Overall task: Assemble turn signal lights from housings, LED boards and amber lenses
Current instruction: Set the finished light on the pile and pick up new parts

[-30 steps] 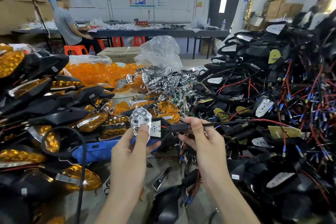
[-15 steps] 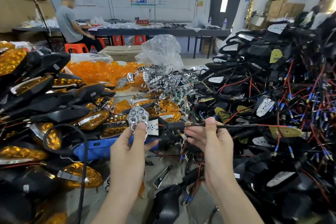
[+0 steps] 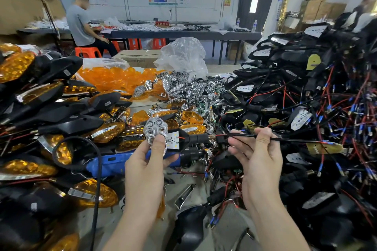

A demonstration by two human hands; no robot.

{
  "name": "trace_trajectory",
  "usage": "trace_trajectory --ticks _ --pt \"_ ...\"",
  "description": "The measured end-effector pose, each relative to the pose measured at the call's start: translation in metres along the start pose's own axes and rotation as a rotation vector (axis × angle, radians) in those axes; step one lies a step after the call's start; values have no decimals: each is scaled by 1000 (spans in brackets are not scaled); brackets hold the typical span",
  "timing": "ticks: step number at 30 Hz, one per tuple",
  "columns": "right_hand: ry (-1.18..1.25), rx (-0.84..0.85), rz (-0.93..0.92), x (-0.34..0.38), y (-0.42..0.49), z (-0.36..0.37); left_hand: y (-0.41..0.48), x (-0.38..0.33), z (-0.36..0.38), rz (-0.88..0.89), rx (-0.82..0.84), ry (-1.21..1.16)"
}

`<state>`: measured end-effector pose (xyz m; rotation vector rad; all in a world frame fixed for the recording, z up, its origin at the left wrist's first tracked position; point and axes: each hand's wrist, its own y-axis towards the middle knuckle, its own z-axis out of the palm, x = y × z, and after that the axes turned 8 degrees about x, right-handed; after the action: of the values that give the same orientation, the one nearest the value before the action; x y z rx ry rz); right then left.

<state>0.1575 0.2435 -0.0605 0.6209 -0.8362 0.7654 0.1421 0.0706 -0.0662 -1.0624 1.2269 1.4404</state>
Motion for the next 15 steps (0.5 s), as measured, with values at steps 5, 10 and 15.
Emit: trace_trajectory --ticks 5,10,15 --pt "157 50 65 2 -1 3 0 0 -2 13 10 -23" --pt "-42 226 176 -15 -12 17 1 0 -3 24 19 -42" --pt "-113 188 80 -16 -11 15 2 0 -1 -28 67 -84"
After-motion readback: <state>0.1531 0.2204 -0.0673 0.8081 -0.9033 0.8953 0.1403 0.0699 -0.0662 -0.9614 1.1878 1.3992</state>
